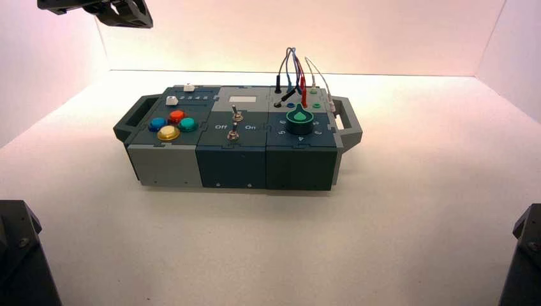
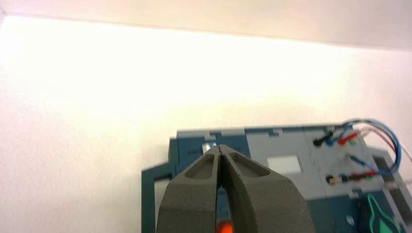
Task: Push the red button with the left gripper.
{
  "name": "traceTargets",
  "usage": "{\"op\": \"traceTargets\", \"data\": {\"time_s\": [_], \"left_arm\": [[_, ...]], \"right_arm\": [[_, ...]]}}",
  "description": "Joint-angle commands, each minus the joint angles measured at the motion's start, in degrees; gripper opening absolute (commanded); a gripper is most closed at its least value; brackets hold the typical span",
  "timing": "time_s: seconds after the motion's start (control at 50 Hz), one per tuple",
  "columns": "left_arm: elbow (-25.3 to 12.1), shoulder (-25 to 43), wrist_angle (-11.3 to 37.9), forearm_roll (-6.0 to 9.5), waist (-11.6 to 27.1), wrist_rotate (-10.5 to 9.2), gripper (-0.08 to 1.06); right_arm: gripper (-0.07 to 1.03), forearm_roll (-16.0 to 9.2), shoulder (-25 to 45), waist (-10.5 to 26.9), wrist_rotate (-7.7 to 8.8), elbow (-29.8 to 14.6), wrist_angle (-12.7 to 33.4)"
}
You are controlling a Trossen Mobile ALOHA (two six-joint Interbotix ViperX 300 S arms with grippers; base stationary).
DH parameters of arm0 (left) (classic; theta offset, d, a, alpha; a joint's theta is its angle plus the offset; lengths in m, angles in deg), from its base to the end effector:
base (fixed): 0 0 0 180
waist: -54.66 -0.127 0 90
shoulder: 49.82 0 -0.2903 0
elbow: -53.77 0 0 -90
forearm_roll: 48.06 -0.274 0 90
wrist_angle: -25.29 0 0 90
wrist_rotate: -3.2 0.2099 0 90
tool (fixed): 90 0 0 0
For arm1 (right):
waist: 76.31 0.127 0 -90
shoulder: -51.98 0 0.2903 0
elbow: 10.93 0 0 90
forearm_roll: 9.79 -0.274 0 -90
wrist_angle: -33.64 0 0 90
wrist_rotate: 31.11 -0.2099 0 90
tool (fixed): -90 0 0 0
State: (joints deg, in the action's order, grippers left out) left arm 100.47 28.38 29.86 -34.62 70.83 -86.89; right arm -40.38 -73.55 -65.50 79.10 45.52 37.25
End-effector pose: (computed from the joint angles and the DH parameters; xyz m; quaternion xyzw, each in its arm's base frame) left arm 0.3136 -0.0950 0.1213 -0.0654 0.3480 -0.1009 0.9298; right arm 0.2726 0.0589 0.1800 0.0713 0.2164 0.0886 0.9697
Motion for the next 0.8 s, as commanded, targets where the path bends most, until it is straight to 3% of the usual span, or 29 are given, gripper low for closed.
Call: {"op": "traceTargets", "data": {"time_s": [0.02,0.12,0.3,0.44,0.8], "left_arm": [[-2.64,0.18,6.33,0.0,0.79,0.26,-0.03],[-2.2,0.09,10.02,0.0,1.85,0.18,-0.03],[-1.05,-1.05,10.9,0.26,3.87,0.0,-0.03],[-0.62,-2.9,14.59,0.79,5.63,-0.09,-0.03],[0.88,-3.78,15.82,0.79,5.63,-0.09,-0.03]], "right_arm": [[-0.02,-0.09,0.18,-0.09,-0.09,-0.7,-0.44],[-0.02,-0.09,0.18,-0.09,-0.09,-0.62,-0.7],[-0.02,-0.09,0.26,-0.09,-0.09,-0.44,-0.88],[-0.02,-0.09,0.26,-0.09,-0.09,-0.53,-0.88],[-0.02,-0.09,0.09,-0.09,-0.09,-0.44,-0.79]]}}
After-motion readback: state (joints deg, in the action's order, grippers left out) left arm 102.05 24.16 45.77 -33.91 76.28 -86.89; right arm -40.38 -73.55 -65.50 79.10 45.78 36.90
